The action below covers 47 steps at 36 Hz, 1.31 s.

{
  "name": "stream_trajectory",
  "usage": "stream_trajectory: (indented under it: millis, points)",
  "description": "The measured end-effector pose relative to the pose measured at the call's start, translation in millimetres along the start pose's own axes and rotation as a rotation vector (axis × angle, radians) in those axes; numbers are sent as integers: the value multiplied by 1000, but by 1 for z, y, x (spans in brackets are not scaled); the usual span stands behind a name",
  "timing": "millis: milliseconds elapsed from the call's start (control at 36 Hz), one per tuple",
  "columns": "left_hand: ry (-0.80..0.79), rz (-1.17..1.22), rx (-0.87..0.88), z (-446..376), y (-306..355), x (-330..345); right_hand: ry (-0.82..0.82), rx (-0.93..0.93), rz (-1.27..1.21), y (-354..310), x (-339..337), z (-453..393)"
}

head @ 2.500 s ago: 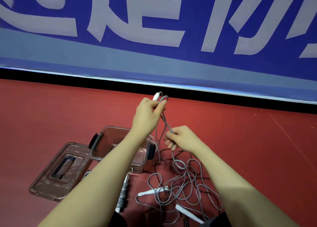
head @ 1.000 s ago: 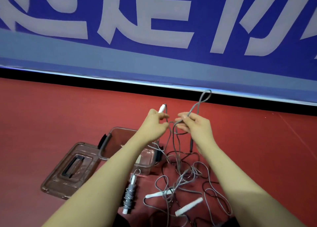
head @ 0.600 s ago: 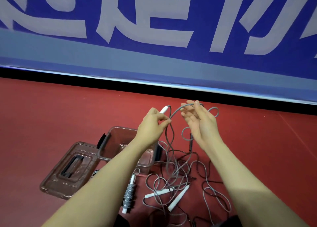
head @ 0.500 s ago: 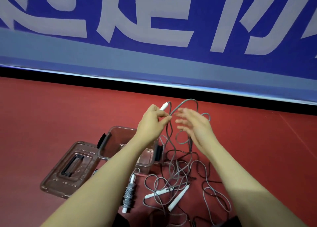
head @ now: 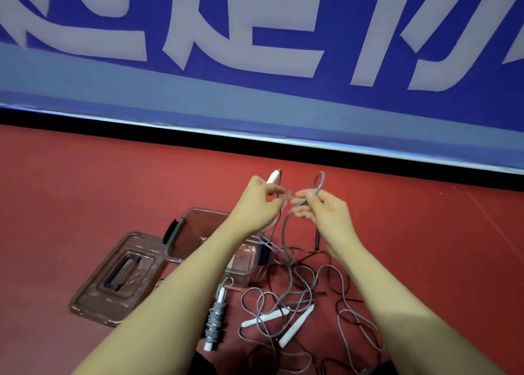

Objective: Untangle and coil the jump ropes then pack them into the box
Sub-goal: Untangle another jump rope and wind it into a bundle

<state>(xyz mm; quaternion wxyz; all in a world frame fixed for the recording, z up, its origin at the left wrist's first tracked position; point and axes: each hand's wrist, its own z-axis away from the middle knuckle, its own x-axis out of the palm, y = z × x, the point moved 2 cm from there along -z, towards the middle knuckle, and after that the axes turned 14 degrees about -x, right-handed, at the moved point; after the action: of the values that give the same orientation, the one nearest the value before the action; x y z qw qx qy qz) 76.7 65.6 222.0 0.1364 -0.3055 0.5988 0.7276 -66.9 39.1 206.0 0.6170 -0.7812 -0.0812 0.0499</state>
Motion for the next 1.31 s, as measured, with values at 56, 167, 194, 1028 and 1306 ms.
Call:
stream_trajectory:
  millis: [56,167,194,1028,1306]
  points:
    - [-76,-64,-29,1,-3,3,82,-1,-147,-4,-1,-2]
    - [-166,-142,-8,5,-6,7,191,19,-384,-13,-4,-6]
    - [-182,-115,6,6,-5,7,210,13,-420,-15,-5,-7]
    - [-16,97,-39,-3,7,-4,-45,12,101,0,0,-2]
    - [-199,30,-71,6,-7,15,230,78,-580,-24,-5,-7]
